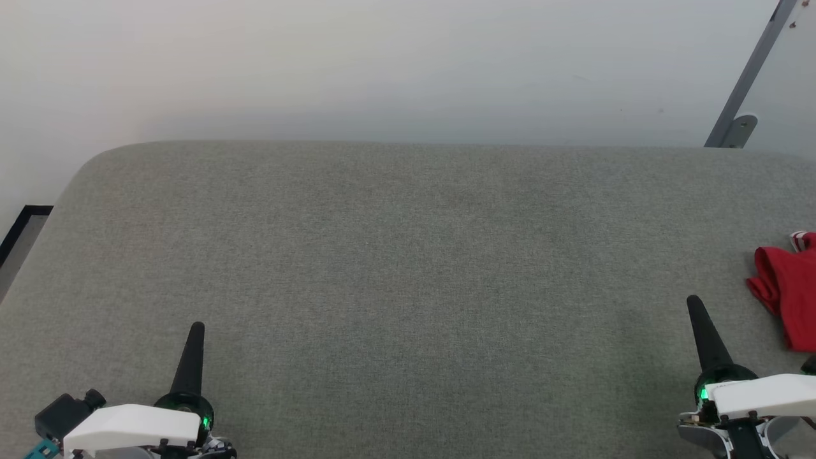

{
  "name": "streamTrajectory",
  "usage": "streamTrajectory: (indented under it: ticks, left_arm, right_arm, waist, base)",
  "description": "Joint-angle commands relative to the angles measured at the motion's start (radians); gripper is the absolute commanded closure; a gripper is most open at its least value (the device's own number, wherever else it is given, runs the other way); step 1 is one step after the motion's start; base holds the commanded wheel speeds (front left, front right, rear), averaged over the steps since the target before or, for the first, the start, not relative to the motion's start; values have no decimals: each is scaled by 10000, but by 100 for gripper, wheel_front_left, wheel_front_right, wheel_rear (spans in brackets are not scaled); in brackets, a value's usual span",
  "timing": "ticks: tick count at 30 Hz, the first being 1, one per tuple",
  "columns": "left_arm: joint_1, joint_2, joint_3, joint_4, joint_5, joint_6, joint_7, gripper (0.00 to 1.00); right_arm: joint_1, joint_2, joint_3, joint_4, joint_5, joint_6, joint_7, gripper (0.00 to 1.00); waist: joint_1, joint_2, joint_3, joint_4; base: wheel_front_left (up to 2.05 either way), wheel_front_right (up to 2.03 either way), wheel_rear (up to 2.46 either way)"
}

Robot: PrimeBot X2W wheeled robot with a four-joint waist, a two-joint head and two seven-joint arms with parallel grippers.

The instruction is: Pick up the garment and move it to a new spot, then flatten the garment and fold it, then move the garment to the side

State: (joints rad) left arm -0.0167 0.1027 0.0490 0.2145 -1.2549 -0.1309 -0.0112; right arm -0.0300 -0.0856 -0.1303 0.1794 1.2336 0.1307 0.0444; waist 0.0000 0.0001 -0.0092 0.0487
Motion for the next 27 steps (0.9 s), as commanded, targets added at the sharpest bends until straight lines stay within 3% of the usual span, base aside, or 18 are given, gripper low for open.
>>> streamTrajectory:
  ticks: [1, 27]
  left_arm:
    - [-227, 30, 66, -35, -272, 3, 77, 100]
    - [-690, -219, 315, 167, -2332, 3, 702, 100]
  right_arm:
    - [-185, 14, 12, 8, 259, 1, 57, 100]
    - [-590, 229, 114, 394, 2375, 2, 450, 100]
  waist:
    - [0, -1, 4, -14]
    - [0, -1, 69, -270]
  base:
    - [0, 0, 0]
    - [0, 0, 0]
